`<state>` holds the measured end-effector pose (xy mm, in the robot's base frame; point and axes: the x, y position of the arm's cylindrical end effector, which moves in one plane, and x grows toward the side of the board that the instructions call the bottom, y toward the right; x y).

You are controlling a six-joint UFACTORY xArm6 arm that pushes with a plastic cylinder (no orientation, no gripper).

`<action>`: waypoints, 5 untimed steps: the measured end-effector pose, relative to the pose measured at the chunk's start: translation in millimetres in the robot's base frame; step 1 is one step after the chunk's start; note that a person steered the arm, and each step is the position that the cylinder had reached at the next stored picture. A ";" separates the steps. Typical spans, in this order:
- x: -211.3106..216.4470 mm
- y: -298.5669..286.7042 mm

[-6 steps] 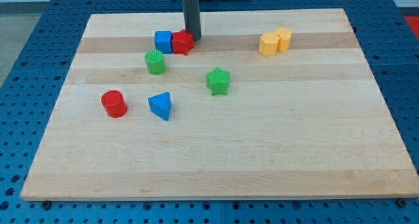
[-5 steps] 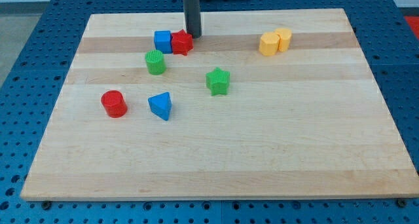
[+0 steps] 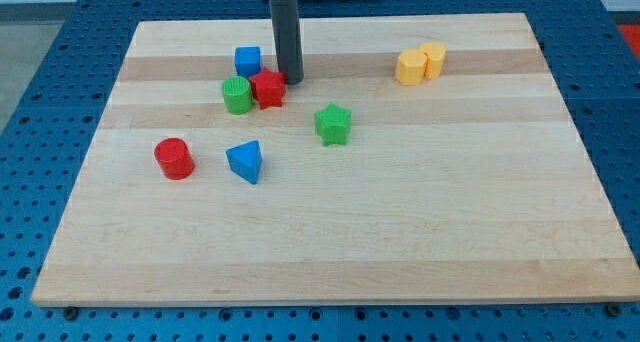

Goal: Push the red star close to green circle

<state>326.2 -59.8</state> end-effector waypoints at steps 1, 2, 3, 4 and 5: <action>17.8 -11.9; 13.5 -21.6; -8.0 -21.9; -5.2 -25.8; 21.5 -20.4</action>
